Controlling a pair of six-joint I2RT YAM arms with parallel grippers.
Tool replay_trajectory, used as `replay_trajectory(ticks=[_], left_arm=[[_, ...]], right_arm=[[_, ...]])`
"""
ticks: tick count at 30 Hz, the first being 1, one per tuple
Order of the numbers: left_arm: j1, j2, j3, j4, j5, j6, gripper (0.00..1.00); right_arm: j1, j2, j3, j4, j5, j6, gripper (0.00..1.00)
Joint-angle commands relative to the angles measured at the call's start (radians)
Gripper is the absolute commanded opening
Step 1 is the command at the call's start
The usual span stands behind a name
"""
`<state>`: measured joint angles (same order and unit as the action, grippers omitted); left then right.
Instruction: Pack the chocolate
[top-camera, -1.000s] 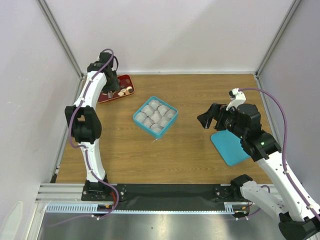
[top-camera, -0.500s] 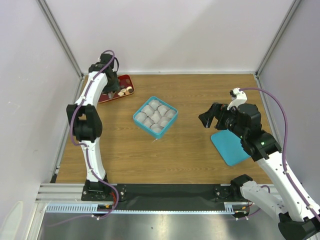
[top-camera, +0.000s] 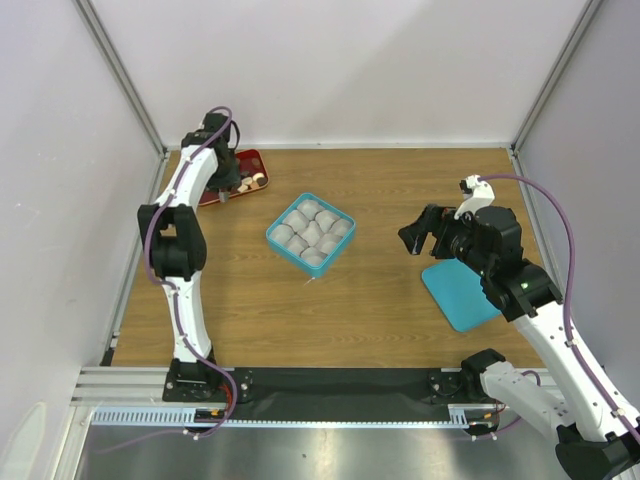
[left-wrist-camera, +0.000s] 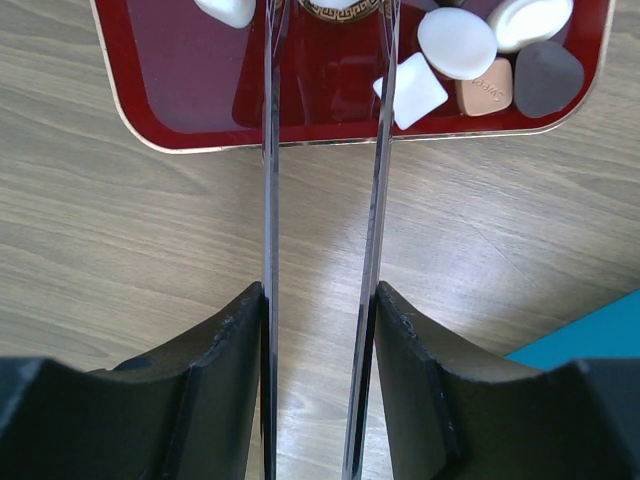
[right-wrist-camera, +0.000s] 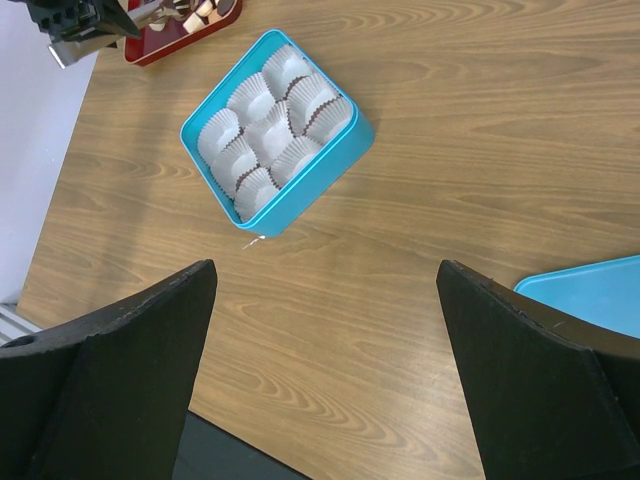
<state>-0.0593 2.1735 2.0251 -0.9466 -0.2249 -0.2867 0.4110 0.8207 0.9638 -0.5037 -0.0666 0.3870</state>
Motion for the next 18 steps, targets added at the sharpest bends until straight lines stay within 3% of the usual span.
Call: replay_trajectory(ticks=[1,10,18], left_arm=[[0.009,0.000,0.001,0.029,0.001,0.011,0.50],[0.015,0.006,0.011,0.039,0.012,0.029,0.46],[0.013,-0.060,0.035,-0.004,0.016,0.076,0.29]], right_arm=[[-0.003,-0.006,0.044,0.022,0.017,-0.020,1.00],[-0.005,-0.009,0.050,0.016,0.030,-0.019,1.00],[-0.006,-0.023,0.053,0.005,0.027,0.001,1.00]])
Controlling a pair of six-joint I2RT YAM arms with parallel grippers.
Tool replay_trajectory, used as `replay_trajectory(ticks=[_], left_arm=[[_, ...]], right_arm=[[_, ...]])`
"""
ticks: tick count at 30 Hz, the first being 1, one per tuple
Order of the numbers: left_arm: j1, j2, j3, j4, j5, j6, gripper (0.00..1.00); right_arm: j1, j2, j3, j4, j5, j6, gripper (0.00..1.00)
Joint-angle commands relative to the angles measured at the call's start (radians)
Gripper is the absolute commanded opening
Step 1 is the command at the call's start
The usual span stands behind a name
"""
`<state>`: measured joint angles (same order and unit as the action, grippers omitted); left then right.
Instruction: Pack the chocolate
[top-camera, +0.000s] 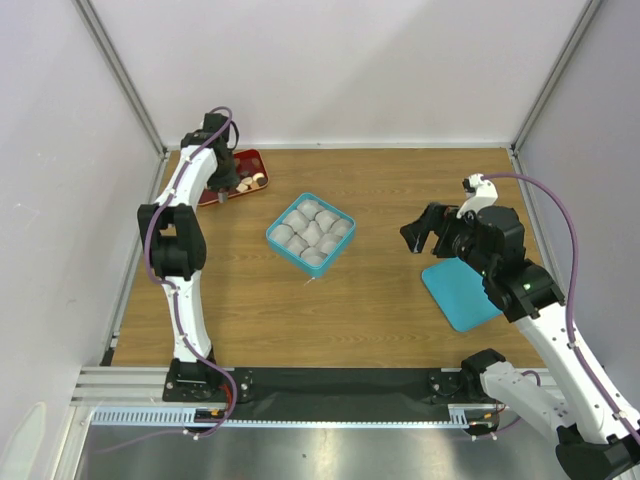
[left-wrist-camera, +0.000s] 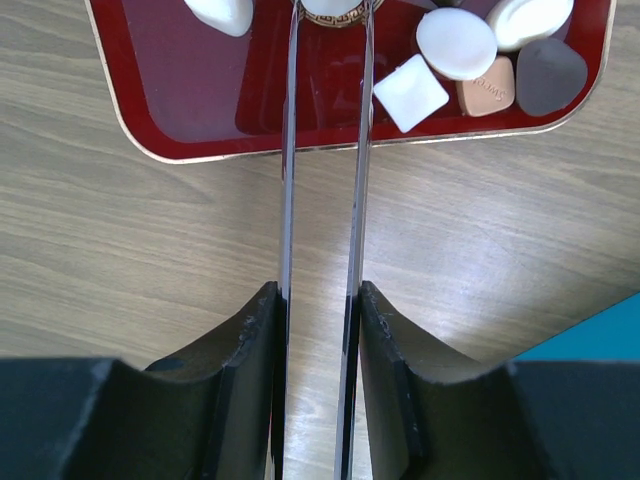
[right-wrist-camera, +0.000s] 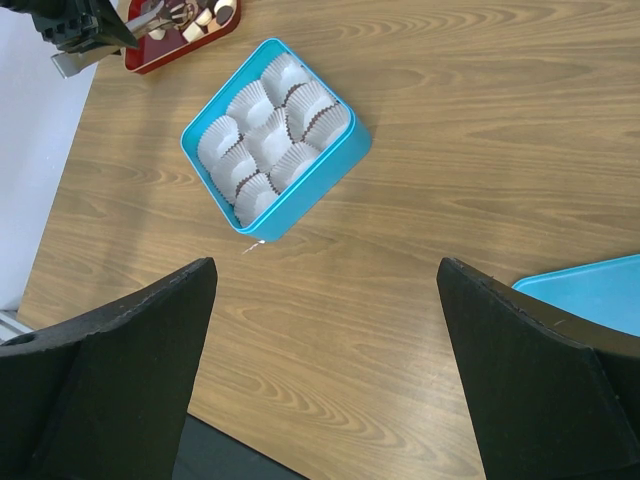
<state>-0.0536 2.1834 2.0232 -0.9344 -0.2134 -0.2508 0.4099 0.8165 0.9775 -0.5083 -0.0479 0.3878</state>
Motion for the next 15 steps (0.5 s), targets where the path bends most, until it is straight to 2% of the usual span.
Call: replay_trajectory(ticks=[1,7,15], left_arm=[[0.008,-0.082,0.038,-0.023,-0.003,0.042,0.28],[-0.014,-0.201,0.016,-0.052,-0.003,0.047,0.28],[-0.170,-0.387,-0.158,-0.034,-0.020,0.082,0.24]], right_arm=[[-0.005,-0.019,0.039,0.008,0.003,0.002,1.00],[-0.005,-0.033,0.041,-0.007,-0.004,0.010,1.00],[-0.008,-0.054,0.050,-0.067,0.034,-0.029,1.00]])
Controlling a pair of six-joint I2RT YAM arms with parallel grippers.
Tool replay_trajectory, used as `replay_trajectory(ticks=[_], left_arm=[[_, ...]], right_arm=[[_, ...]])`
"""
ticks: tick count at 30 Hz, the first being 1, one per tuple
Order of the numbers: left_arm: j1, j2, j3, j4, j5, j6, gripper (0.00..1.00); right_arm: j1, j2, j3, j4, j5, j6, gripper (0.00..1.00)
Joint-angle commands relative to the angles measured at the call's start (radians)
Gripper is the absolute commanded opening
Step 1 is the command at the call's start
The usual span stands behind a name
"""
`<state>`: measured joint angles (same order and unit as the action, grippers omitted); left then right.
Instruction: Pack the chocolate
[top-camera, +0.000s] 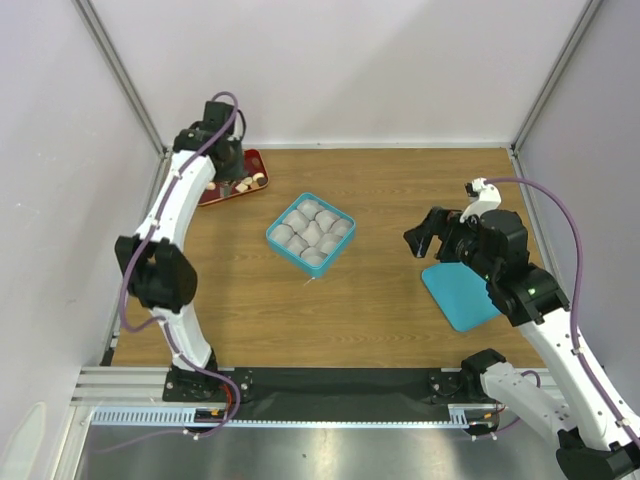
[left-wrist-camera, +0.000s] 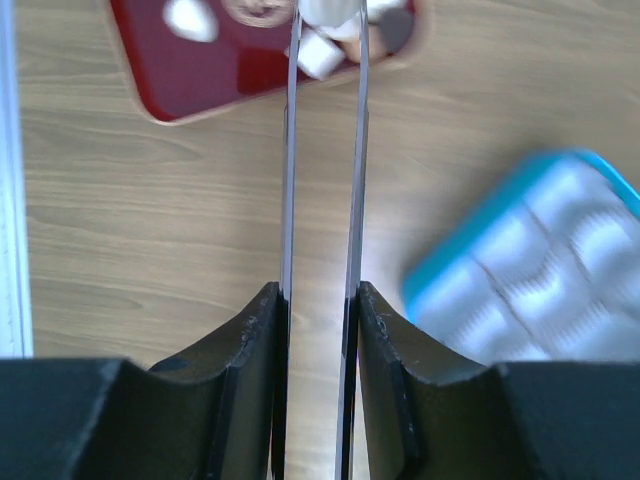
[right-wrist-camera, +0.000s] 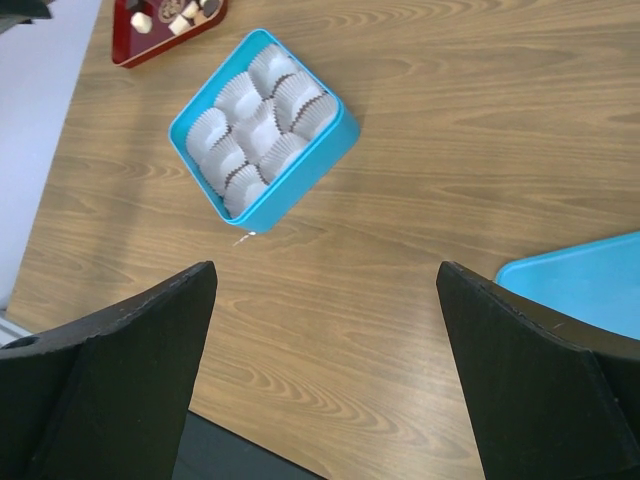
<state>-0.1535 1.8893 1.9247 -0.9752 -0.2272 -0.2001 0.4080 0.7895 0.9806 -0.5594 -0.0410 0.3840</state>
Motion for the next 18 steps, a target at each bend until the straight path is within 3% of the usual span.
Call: replay_trajectory(ticks=[1,10,18], left_arm=[[-0.084,-0.128,-0.082,0.019,0.009,0.031,0.24],[-0.286,-0.340,-0.289,0.030,0.127,0.056,0.23],[-0.342,-0.551,-0.486,0.013,0.340,0.065,0.25]], right_arm=[[-0.006,-0.027,0.052,-0.026,0.033,-0.028,1.00],[-0.008,-0.029,0.059,-0.062,0.039,-0.030,1.00],[-0.008,-0.016,0.067,-0.071,0.075,-0.030,1.00]])
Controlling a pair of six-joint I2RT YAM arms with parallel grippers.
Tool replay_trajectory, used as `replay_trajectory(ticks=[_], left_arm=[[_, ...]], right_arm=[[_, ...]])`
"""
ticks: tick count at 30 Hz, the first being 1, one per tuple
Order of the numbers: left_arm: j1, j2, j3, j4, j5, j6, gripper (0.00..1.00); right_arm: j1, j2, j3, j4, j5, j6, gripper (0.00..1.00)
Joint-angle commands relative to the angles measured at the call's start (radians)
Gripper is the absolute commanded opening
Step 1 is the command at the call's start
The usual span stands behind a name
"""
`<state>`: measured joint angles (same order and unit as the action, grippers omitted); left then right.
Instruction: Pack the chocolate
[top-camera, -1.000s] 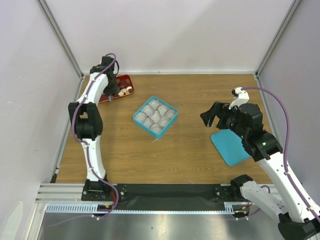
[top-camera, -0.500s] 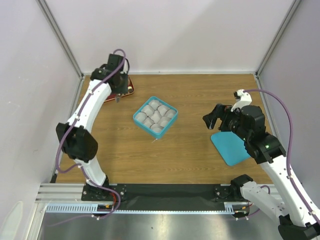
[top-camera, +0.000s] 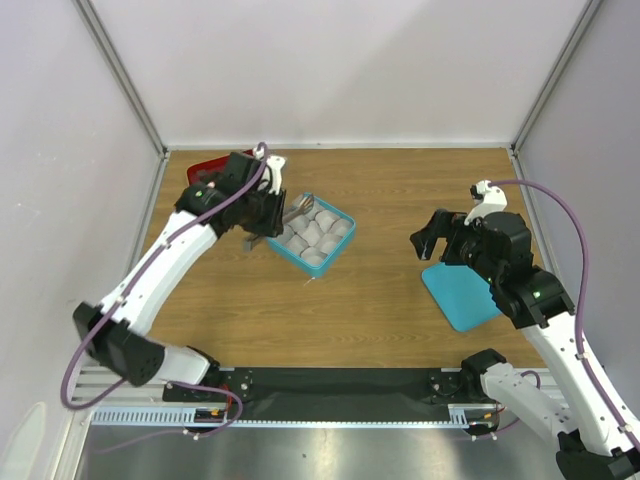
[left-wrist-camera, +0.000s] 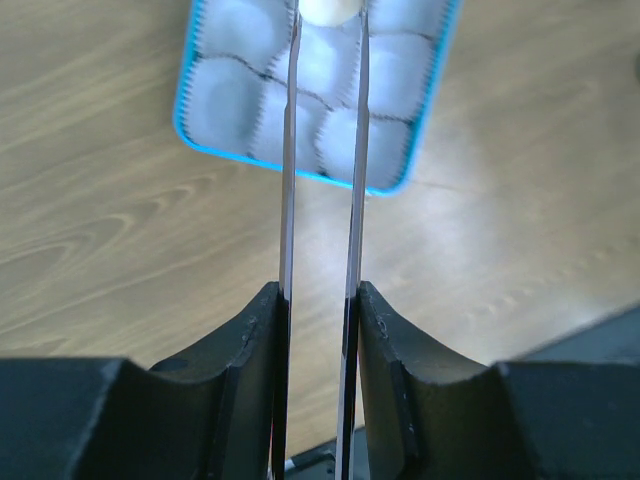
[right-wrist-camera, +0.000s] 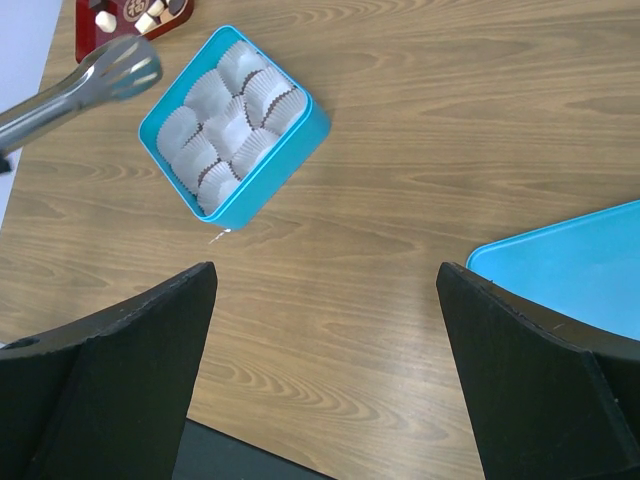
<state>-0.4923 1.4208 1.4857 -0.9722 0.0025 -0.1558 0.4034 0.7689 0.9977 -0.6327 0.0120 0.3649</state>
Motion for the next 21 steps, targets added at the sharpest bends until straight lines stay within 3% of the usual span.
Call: replay_trajectory(ticks=[1,15,21], left_arm=[[-0.003,-0.097,-0.065,0.012,0.123,0.022,0.25],[-0.042,-0.195,-0.241,-0.005,0.231,0.004,0.26],[-0.051,-0.181,-0.308,0.032,0.208,-0.010,0.26]], right_arm=[[-0.003,0.006,0.051,0.002,0.022,-0.009,1.00],[-0.002,-0.003,0.032,0.011,0.002,0.026,1.00],[-0.003,-0.020,0.032,0.008,0.008,0.026,1.00]])
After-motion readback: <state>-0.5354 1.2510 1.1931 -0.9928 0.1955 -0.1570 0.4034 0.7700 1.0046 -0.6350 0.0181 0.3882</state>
